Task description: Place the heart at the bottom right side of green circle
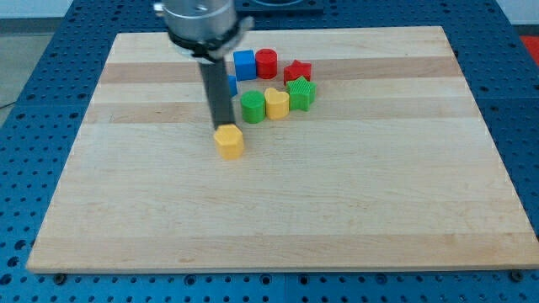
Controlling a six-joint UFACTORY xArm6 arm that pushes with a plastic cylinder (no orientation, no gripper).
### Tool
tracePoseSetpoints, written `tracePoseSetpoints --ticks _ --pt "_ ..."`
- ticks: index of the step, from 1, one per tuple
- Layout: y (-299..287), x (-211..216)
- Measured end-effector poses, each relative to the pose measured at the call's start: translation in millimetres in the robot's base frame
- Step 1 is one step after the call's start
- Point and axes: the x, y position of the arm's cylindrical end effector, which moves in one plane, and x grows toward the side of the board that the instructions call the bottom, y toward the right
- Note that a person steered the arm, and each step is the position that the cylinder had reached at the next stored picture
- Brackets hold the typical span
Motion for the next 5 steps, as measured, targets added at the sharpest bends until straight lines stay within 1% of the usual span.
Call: tracePoseSetpoints --ticks 1,3,4,5 --pt "50 30" --pt "56 -5" --pt "88 -9" --pt "98 -47"
